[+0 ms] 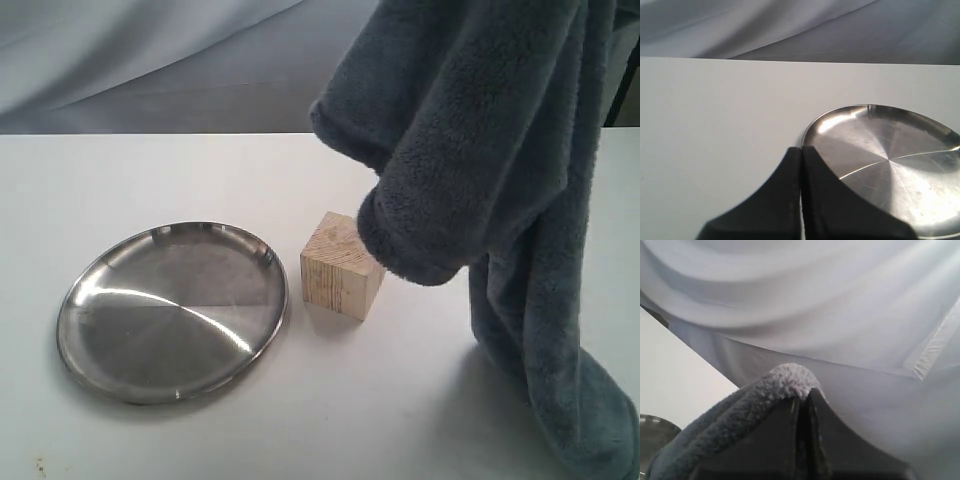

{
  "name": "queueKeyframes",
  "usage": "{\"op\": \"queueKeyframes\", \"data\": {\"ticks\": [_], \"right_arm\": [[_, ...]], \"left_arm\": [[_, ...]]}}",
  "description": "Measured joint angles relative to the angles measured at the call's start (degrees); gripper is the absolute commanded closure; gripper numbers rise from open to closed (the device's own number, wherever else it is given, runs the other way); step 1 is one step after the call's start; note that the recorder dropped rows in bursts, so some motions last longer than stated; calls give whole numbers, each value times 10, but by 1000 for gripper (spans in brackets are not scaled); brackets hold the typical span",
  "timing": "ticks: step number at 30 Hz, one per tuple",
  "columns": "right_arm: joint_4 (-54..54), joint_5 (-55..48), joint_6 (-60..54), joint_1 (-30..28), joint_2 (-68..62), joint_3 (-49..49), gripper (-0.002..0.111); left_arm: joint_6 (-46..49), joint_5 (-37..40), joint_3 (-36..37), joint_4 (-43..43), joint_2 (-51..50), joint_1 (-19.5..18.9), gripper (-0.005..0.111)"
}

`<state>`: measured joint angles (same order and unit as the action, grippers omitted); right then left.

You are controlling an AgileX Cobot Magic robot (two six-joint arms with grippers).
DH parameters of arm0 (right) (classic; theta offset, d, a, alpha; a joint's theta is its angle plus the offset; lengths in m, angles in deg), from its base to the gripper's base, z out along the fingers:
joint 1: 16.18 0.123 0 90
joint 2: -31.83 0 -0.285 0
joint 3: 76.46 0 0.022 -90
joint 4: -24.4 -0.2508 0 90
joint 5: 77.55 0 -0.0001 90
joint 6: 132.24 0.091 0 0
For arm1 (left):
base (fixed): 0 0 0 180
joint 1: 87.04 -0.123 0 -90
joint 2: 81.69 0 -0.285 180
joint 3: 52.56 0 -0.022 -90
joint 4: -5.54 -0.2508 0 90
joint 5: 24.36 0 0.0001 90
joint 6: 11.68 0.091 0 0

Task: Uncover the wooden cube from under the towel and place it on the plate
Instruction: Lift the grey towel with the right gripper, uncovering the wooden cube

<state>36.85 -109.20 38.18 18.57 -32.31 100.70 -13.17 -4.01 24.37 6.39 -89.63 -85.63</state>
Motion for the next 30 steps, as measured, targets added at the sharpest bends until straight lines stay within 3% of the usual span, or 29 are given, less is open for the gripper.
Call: {"op": "queueKeyframes", "data": {"ticks": [10,18,23,26,30], "right_arm": [[-124,59,-72,31,0,0,108],[-168,32,-125,52,0,0,108],[-141,-94,-119,52,0,0,108],[-36,-215,-47,52,0,0,108],[-42,-328,-32,52,0,-1,108]], "left_arm": [[0,0,0,0,0,0,107],[0,0,0,0,0,0,107],[0,0,0,0,0,0,107],[0,0,0,0,0,0,107],[0,0,0,0,0,0,107]]}}
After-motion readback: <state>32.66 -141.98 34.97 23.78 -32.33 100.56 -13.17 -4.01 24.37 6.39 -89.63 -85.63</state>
